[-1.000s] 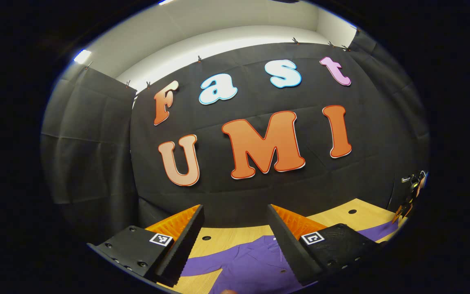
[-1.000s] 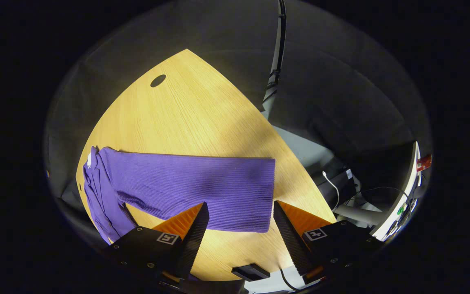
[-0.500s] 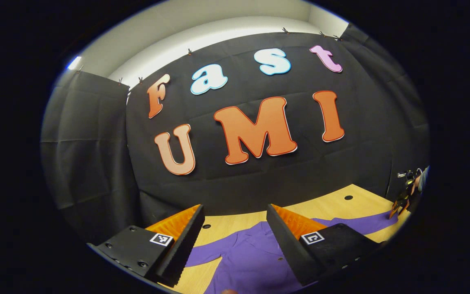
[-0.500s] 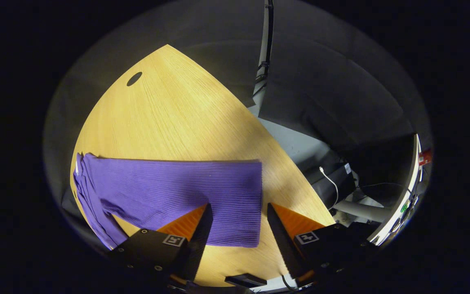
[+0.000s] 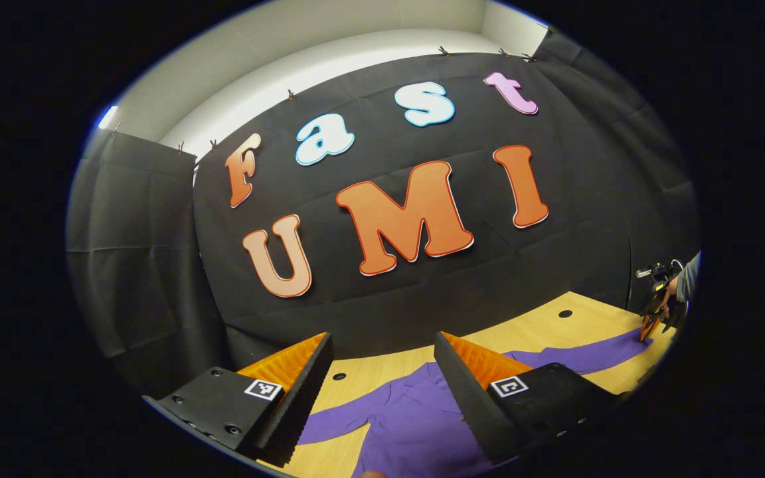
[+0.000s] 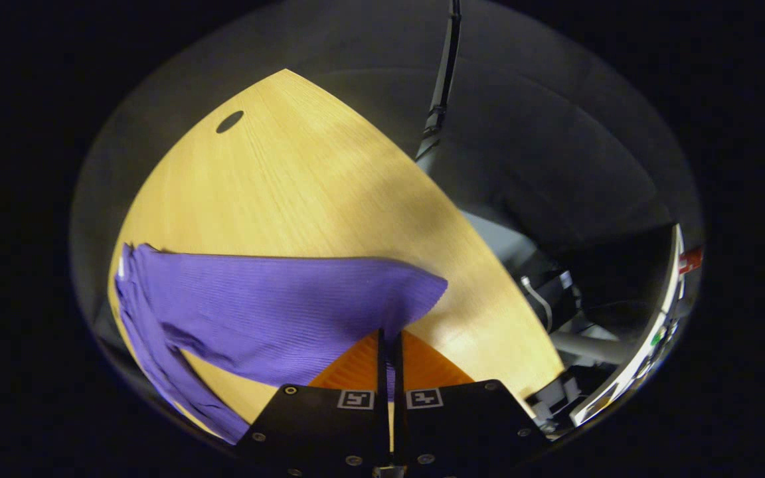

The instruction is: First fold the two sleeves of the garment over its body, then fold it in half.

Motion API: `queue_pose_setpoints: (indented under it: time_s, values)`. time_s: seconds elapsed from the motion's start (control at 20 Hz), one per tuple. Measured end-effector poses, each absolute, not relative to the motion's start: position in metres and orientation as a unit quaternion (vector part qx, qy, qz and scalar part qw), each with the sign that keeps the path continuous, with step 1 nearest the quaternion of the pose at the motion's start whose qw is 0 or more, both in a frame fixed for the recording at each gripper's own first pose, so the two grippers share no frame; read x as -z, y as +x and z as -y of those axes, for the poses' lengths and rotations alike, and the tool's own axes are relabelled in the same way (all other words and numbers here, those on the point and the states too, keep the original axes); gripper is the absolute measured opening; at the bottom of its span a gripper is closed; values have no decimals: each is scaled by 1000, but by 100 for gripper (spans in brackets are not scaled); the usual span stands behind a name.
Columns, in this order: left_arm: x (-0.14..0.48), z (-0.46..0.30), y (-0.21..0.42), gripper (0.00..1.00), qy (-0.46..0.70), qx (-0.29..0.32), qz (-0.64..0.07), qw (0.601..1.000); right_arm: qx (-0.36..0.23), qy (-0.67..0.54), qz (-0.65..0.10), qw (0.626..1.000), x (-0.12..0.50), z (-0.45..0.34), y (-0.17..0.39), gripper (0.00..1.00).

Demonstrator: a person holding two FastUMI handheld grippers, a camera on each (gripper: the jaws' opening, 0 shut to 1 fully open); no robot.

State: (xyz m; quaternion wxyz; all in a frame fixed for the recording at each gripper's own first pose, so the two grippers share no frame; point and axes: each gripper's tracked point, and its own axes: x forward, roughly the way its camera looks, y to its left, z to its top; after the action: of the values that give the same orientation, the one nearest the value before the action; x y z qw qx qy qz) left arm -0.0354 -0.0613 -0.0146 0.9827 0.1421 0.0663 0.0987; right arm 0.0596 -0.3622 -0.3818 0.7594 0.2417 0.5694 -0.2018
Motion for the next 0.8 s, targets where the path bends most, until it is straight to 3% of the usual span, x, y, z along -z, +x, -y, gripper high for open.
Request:
queue_pose_setpoints:
  time_s: [0.8]
  values:
    - [42, -53, -9, 98, 71, -77, -63, 992, 159, 183, -468, 850, 205, 240, 81, 3]
